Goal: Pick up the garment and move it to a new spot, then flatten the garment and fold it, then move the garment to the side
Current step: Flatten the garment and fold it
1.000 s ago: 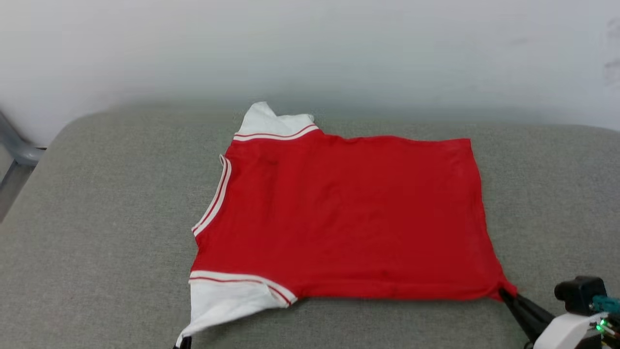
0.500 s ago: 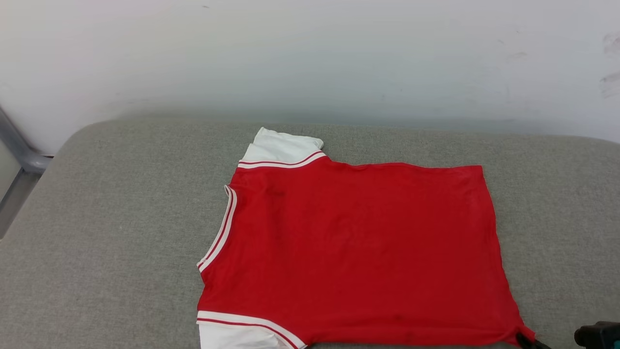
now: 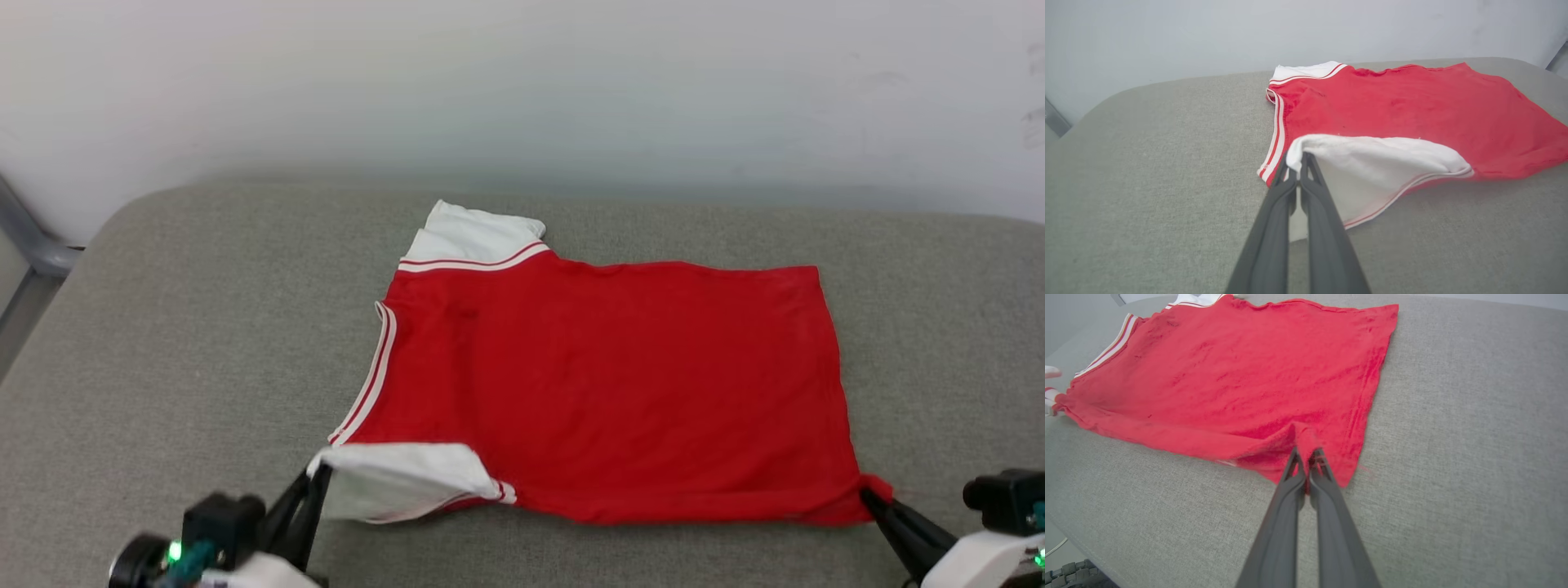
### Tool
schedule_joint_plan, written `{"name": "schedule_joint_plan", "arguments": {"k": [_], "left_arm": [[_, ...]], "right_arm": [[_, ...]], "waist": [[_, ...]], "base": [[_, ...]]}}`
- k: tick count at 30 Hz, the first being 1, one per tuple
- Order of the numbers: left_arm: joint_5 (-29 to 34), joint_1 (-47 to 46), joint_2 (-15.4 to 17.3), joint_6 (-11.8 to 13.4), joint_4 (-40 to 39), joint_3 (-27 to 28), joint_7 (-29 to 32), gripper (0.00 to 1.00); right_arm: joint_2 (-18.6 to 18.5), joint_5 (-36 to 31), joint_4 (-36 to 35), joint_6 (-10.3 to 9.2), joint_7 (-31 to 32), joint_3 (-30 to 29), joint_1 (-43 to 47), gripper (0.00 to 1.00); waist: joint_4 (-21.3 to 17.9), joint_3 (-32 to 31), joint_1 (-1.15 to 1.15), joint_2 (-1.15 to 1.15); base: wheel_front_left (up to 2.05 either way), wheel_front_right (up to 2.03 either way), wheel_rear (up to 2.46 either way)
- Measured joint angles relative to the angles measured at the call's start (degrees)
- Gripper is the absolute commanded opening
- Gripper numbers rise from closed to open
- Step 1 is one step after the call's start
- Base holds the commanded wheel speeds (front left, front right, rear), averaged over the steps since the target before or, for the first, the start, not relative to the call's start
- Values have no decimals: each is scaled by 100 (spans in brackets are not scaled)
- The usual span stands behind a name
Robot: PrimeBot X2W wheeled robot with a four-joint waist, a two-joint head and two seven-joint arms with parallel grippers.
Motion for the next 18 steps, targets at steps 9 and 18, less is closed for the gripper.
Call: {"name": "schedule_joint_plan", "arguments": {"k": [9,18], "left_arm": [[133,-1502,290,-245,482,-407,364,0],[31,-2646,425,-311,1728,-748,204,0]], "right_arm": [[114,-43,8,0,305,-7,-653,0],[163,-94,495,-1,397,148,-1446,0]], "waist": [[-125,424,0,0],[-282,962,1,0]], "base": [[0,0,0],[0,0,0]]}}
